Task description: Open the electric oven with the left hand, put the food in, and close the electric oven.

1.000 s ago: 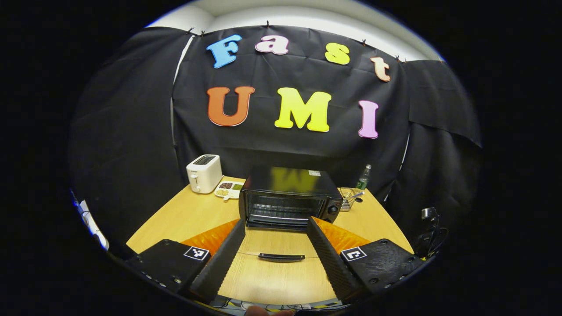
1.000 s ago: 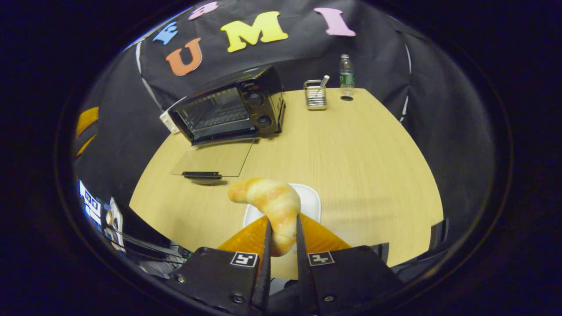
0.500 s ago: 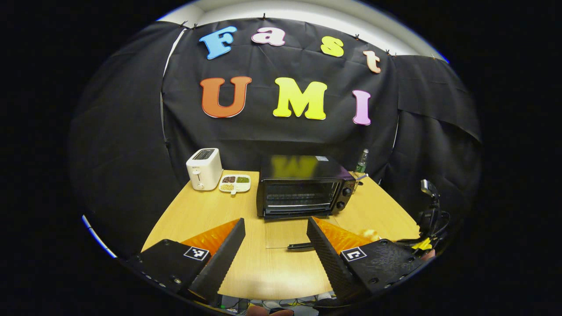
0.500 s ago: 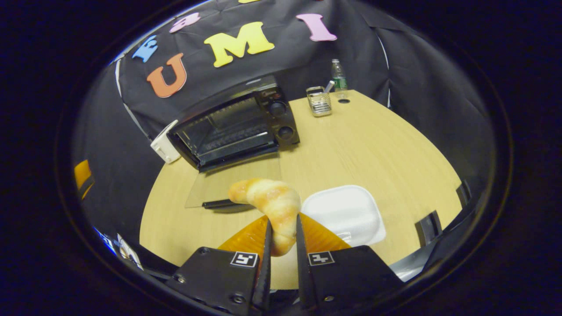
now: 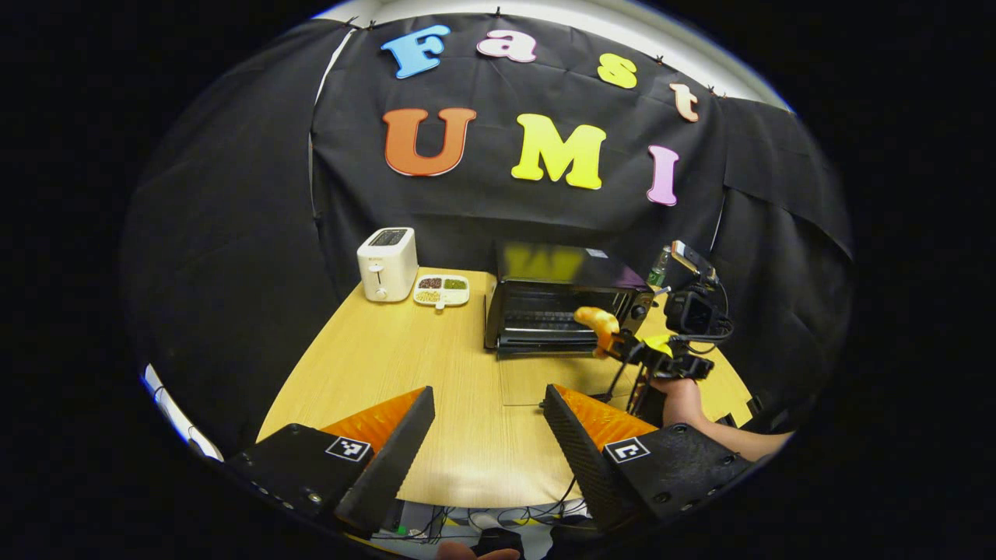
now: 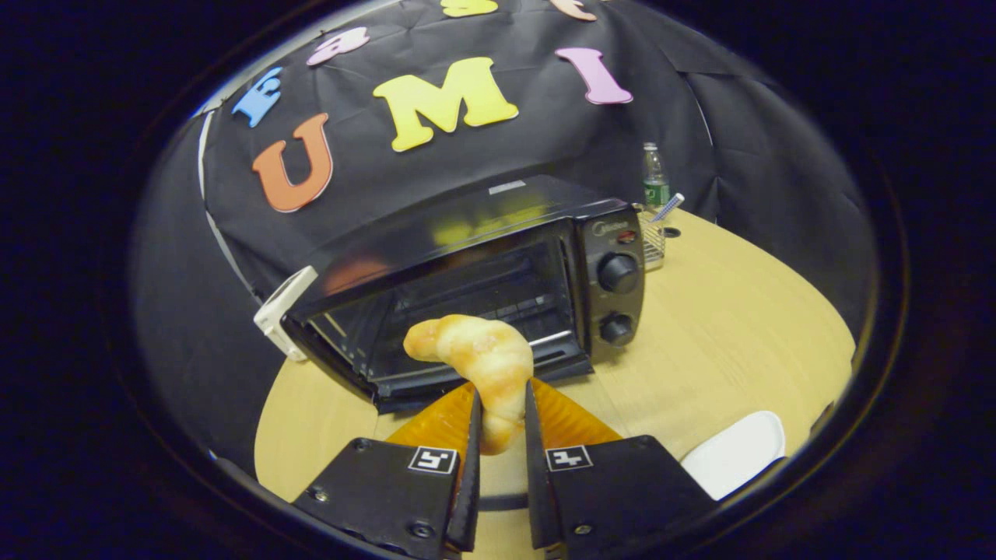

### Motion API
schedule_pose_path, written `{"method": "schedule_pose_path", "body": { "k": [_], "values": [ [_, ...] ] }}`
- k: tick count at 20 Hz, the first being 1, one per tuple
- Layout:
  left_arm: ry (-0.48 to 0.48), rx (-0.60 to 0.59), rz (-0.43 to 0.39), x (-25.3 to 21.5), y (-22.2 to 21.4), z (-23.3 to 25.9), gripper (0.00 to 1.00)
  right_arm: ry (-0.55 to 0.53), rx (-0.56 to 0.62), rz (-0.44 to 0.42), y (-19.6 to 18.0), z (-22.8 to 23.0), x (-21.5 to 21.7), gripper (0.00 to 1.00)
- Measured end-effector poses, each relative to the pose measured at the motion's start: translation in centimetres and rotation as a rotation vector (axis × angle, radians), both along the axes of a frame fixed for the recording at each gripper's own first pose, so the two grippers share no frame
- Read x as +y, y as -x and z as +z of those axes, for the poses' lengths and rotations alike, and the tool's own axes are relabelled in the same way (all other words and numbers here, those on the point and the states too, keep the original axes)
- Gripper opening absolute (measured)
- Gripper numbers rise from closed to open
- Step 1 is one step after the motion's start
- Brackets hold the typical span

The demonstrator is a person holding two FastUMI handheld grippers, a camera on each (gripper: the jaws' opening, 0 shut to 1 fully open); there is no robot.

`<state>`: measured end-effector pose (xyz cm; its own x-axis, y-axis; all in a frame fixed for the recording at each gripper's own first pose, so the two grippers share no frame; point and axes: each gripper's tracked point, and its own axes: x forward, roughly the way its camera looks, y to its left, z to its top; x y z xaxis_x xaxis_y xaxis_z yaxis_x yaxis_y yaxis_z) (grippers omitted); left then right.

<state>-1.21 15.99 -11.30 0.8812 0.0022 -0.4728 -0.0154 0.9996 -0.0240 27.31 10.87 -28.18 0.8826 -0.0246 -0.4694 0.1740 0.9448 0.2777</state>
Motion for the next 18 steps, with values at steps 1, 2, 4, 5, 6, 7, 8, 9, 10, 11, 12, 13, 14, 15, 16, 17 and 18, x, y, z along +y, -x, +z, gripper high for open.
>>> {"method": "schedule_pose_path", "body": {
  "k": [1, 2, 4, 5, 6, 7, 8, 9, 10, 11, 12, 13, 14, 15, 16, 17, 18],
  "values": [
    [-0.003, 0.014, 0.009, 0.6, 0.1, -0.2, 0.94, -0.027, -0.019, -0.024, -1.3, 0.1, 0.5, 0.27],
    [-0.012, 0.02, 0.015, 1.1, 0.3, -0.5, 0.93, -0.051, -0.04, -0.041, -2.5, 0.2, 1.1, 0.27],
    [-0.036, 0.022, 0.018, 2.1, 0.4, -0.4, 0.94, -0.066, -0.091, -0.067, -5.0, 0.7, 1.6, 0.27],
    [-0.045, 0.028, 0.017, 2.5, 0.3, -0.6, 0.93, -0.069, -0.108, -0.074, -6.1, 0.7, 1.7, 0.27],
    [-0.049, 0.037, 0.013, 2.7, 0.3, -0.8, 0.93, -0.081, -0.12, -0.077, -7.1, 0.4, 2.1, 0.27],
    [-0.052, 0.04, 0.009, 2.9, 0.2, -0.9, 0.93, -0.091, -0.12, -0.082, -8.1, -0.1, 2.3, 0.27],
    [-0.056, 0.045, 0.007, 3.2, 0.4, -1.0, 0.93, -0.1, -0.121, -0.089, -8.9, -0.5, 2.3, 0.27],
    [-0.062, 0.052, 0.008, 3.6, 0.4, -1.2, 0.93, -0.105, -0.128, -0.101, -9.5, -0.7, 2.2, 0.27],
    [-0.067, 0.058, 0.01, 4.0, 0.4, -1.1, 0.93, -0.096, -0.131, -0.117, -10.0, -0.9, 1.9, 0.28],
    [-0.073, 0.058, 0.014, 4.4, 0.5, -1.1, 0.94, -0.087, -0.134, -0.125, -10.3, -1.2, 1.8, 0.29],
    [-0.073, 0.055, 0.019, 4.7, 0.4, -0.9, 0.94, -0.091, -0.136, -0.124, -10.4, -1.5, 2.1, 0.3],
    [-0.071, 0.053, 0.025, 5.0, 0.3, -1.0, 0.94, -0.103, -0.137, -0.124, -10.5, -1.6, 2.2, 0.31],
    [-0.068, 0.057, 0.028, 5.1, 0.3, -1.0, 0.93, -0.111, -0.134, -0.123, -10.5, -1.8, 2.4, 0.3],
    [-0.064, 0.059, 0.027, 5.0, 0.3, -1.1, 0.94, -0.109, -0.13, -0.121, -10.6, -1.9, 2.4, 0.34],
    [-0.062, 0.059, 0.025, 4.9, 0.4, -1.2, 0.94, -0.093, -0.123, -0.122, -10.5, -2.1, 2.4, 0.38],
    [-0.064, 0.057, 0.025, 4.7, 0.4, -1.0, 0.94, -0.074, -0.121, -0.119, -10.3, -1.9, 2.3, 0.42],
    [-0.066, 0.048, 0.019, 4.5, 0.4, -0.7, 0.94, -0.055, -0.123, -0.112, -10.1, -1.6, 2.3, 0.46]
  ]
}}
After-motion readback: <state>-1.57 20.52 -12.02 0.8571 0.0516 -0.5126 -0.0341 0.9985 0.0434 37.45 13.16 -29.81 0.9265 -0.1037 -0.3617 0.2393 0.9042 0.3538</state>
